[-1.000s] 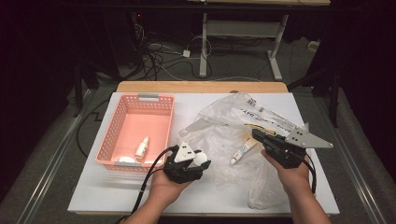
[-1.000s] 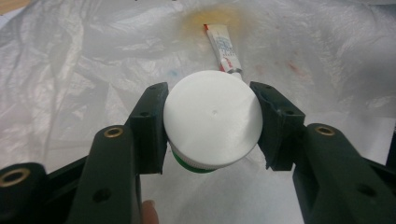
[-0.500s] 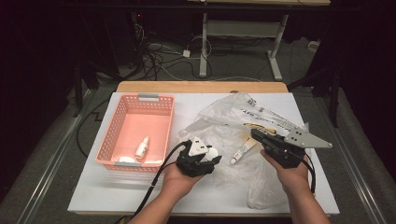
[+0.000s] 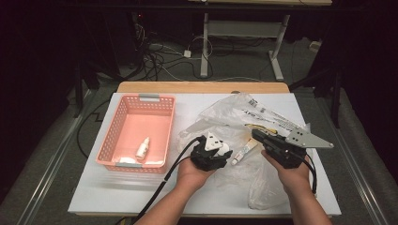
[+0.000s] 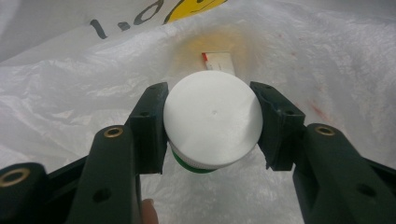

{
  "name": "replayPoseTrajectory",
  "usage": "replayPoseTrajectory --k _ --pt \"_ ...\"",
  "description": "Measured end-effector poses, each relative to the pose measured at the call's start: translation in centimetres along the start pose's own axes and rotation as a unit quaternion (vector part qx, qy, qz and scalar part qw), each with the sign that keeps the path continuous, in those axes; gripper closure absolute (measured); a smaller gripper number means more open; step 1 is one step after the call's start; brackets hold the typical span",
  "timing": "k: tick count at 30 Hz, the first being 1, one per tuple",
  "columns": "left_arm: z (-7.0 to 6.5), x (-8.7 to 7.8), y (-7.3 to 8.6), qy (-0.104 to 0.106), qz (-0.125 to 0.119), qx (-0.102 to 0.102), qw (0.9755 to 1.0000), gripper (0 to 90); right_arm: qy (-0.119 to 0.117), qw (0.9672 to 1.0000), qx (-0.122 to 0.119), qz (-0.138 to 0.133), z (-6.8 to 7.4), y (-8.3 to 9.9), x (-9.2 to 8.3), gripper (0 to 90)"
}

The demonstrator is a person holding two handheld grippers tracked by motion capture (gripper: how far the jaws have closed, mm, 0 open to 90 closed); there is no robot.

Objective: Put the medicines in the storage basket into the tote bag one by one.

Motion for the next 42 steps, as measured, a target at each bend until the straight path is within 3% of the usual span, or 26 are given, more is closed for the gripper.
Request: replayPoseTrajectory --k 8,23,38,42 --pt "0.6 2.1 -0.8 -0.011 0.000 0.005 0.9999 48.9 0.000 1.0000 0.001 0.001 0.0 0.0 0.0 90.0" --pt "1.5 5.0 -0.7 -0.022 0.007 -0.016 0.9996 48.7 -0.002 1.0000 0.003 0.001 0.0 0.0 0.0 90.0" --pt "2.0 6.4 -0.6 -0.019 -0.004 -0.037 0.9991 48.0 0.000 1.0000 0.007 0.003 -0.2 0.2 0.1 90.0" --pt "1.9 6.3 -0.9 -0.022 -0.015 -0.033 0.9991 41.2 0.000 1.0000 0.007 0.002 -0.2 0.2 0.1 90.0"
Point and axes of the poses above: each handheld gripper's, and its own axes: x roughly forward along the jaws, y roughly out of its underside, z roughly to its left, the point moved 9 cm from there along x, roughly forward along the jaws, and after that the axes turned 8 degrees about y, right-handed, at the moved point
